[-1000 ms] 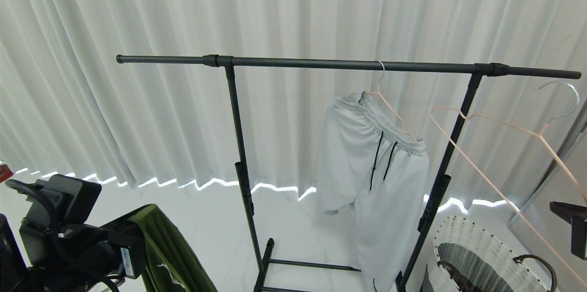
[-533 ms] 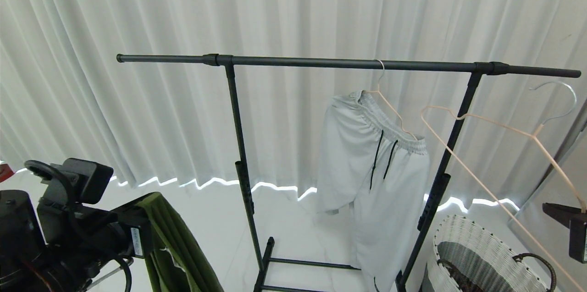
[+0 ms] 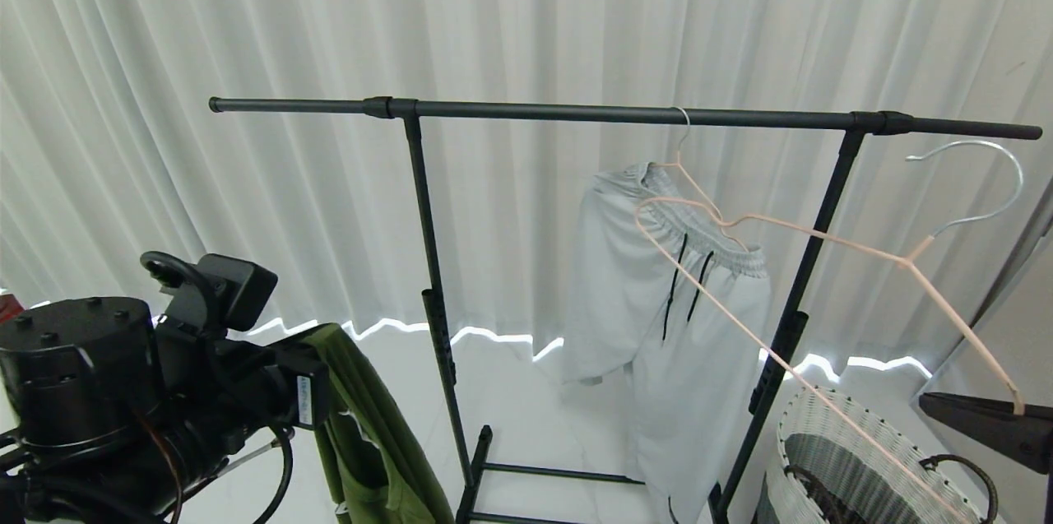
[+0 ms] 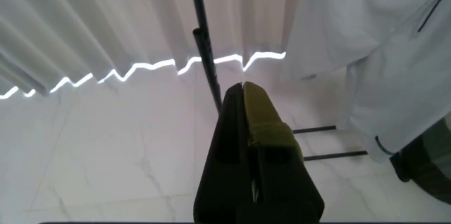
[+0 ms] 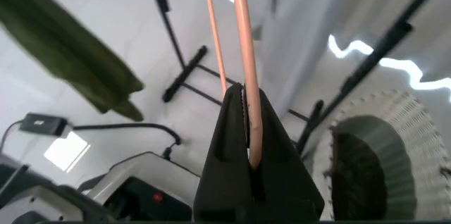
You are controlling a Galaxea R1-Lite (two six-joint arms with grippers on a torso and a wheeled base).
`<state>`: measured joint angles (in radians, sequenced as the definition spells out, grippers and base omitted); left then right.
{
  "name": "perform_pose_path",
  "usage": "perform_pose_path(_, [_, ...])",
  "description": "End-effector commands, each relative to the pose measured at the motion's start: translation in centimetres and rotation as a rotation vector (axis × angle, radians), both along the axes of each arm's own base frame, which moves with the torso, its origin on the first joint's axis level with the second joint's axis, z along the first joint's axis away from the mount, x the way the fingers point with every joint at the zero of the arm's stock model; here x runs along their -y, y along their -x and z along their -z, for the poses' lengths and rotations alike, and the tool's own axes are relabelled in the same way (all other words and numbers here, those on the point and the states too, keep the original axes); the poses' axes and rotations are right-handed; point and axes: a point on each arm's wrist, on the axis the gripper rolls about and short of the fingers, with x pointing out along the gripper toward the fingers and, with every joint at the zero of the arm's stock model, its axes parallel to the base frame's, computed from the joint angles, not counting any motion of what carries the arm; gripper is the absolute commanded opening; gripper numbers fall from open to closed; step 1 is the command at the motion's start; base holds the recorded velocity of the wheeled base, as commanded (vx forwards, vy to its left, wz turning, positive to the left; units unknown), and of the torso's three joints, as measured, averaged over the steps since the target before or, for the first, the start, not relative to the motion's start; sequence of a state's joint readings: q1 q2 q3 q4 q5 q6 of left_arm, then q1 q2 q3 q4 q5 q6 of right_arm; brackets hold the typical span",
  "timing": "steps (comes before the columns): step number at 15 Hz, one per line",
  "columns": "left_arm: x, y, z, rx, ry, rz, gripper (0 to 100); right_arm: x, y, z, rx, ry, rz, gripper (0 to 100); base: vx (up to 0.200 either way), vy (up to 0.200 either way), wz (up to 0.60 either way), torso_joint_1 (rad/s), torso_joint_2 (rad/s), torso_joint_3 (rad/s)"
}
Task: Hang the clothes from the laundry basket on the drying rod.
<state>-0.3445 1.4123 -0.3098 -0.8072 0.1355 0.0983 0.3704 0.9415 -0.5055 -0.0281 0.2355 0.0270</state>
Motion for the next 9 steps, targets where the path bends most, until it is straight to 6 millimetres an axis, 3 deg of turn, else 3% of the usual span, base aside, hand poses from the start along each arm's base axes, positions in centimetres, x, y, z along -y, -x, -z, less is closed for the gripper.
perform_pose_path(1, [0.9, -0.3, -0.4, 0.012, 0.005, 0.038, 0, -1.3, -0.5, 0.0, -0.025, 0.011, -0.094, 0, 0.000, 0.000, 0.00, 0.000, 0.00, 0.000])
perform_pose_path(7, [4.9, -3.6, -3.5, 0.079, -0.009, 0.008, 0, -5.0, -1.7, 0.7, -0.084, -0.018, -0.380, 0, 0.000, 0.000, 0.00, 0.000, 0.00, 0.000])
perform_pose_path(9, [6.0, -5.1, -6.0, 0.091, -0.028, -0.062, 0, -6.2, -1.1, 0.3, -0.085, -0.020, -0.464, 0, 0.000, 0.000, 0.00, 0.000, 0.00, 0.000])
